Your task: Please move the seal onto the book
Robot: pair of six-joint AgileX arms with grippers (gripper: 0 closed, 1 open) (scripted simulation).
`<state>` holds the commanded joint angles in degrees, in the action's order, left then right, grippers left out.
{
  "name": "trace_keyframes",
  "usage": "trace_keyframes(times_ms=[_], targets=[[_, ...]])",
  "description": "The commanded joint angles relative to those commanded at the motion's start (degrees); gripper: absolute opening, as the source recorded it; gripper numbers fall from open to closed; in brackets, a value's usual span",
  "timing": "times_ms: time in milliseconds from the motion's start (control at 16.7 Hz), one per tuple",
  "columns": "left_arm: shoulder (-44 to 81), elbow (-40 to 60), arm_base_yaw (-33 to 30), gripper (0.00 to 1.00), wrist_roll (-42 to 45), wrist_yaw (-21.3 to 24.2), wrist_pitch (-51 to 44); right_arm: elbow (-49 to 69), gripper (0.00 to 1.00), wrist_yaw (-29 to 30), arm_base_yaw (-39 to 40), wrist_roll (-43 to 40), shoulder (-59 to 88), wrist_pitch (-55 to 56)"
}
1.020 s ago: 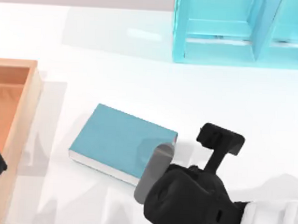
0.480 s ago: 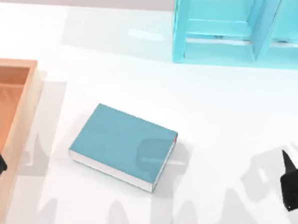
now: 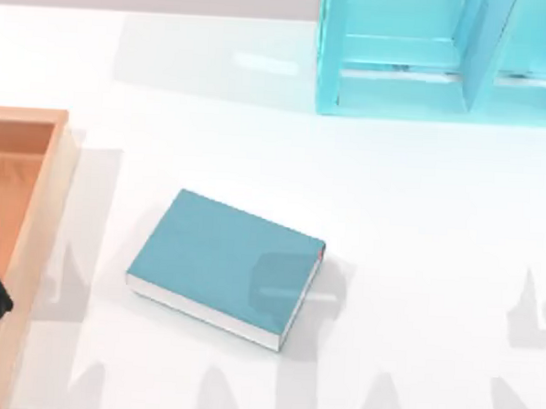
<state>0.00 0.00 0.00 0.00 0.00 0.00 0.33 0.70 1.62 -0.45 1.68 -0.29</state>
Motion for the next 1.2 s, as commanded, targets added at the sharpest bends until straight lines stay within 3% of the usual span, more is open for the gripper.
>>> trace_keyframes(times_ms=[600, 840, 1200], targets=[[3.61, 3.62, 0.66, 1.0, 0.67, 0.08, -3.04, -0.34, 1.0, -0.7, -1.63, 0.45, -1.68, 0.29], [16.97, 16.45, 3.09, 1.0, 2.91, 0.03, -13.43, -0.34, 1.0, -0.7, -1.63, 0.45, -1.68, 0.29], [51.09, 44.01, 8.14, 1.0, 7.86, -0.16, -36.23, -0.34, 1.0, -0.7, -1.63, 0.45, -1.68, 0.29]])
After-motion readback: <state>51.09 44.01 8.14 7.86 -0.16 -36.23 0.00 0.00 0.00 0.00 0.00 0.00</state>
